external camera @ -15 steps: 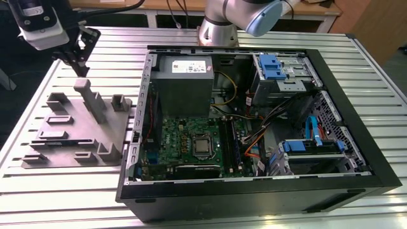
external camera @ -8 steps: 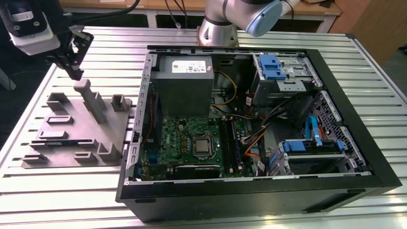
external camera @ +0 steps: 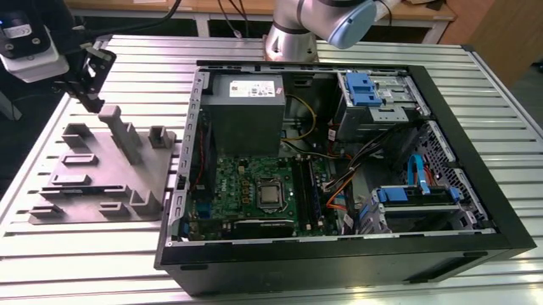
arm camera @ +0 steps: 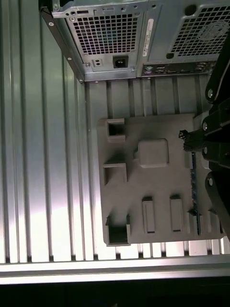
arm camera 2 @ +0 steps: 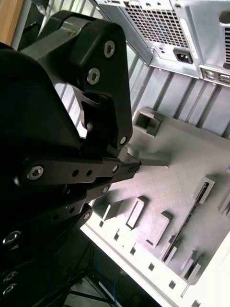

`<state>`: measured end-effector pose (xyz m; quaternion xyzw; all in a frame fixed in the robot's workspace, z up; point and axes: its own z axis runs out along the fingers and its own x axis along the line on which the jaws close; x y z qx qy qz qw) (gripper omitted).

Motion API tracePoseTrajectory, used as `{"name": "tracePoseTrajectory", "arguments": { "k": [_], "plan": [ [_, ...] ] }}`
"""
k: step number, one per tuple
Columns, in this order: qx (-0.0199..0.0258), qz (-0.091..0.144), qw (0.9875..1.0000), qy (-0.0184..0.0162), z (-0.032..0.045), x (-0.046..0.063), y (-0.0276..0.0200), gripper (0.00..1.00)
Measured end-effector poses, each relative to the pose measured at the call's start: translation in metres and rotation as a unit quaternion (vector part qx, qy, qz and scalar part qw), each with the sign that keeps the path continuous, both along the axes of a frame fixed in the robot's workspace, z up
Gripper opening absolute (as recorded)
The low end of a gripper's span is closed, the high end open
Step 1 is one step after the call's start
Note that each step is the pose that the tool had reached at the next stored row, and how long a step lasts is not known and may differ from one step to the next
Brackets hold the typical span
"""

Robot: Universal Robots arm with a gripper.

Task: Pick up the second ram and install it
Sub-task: 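Reach for the second ram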

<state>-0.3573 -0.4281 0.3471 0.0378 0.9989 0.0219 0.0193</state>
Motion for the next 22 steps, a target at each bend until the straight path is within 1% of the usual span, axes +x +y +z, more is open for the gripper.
{"name": "tracePoseTrajectory", "arguments": {
  "k": [12, 17, 22],
  "plan": [
    [0.0, 0.0, 1.0, 0.0, -0.0116, -0.017, -0.0077, 0.1],
    [-0.0001, 0.0, 1.0, 0.0, -0.0172, -0.027, -0.0115, 0.1],
    [0.0, 0.0, 1.0, 0.0, -0.0223, -0.034, -0.016, 0.1]
  ]
}}
